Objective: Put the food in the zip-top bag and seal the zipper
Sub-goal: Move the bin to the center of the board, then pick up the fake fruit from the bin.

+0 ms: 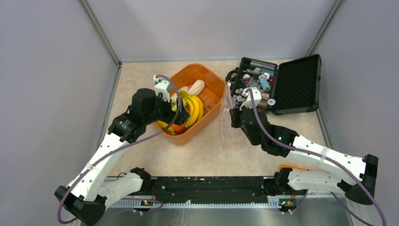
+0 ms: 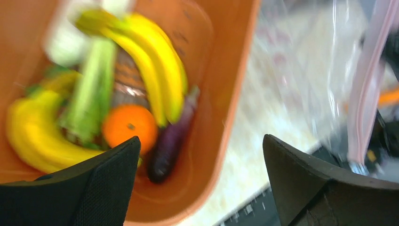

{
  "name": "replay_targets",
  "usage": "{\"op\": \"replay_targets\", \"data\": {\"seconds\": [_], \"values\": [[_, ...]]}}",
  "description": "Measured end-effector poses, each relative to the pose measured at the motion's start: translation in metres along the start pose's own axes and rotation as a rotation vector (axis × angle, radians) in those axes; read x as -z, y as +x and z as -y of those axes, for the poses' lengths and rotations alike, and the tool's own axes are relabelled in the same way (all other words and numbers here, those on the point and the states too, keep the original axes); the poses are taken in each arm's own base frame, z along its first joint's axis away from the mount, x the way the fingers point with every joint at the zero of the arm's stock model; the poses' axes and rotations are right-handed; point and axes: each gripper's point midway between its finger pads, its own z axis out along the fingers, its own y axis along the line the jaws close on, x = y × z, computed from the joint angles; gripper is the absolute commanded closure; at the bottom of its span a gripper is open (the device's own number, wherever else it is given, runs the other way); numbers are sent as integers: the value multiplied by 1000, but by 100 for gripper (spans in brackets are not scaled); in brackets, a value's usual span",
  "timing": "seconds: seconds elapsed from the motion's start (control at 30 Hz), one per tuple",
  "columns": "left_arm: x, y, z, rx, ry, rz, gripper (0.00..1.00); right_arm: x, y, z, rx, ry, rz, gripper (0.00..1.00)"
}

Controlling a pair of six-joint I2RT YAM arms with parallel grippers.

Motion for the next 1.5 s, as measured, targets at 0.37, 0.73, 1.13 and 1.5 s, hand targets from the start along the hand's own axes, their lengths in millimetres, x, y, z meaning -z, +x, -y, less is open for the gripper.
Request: {"op": "replay_targets", "data": {"seconds": [0.37, 0.73, 1.13, 1.5], "values": [[-76, -84, -94, 65, -308, 138, 9, 1, 3, -6, -13, -33, -16, 100], [-136, -62, -136, 58, -228, -1, 1, -2, 7, -17, -22, -76, -34, 100], [-133, -71, -128, -503, 65, -34, 1, -1, 8, -19, -19, -88, -40, 100], [-156, -53, -153, -736, 242, -171, 22, -2, 11, -19, -18, -90, -43, 100]]}}
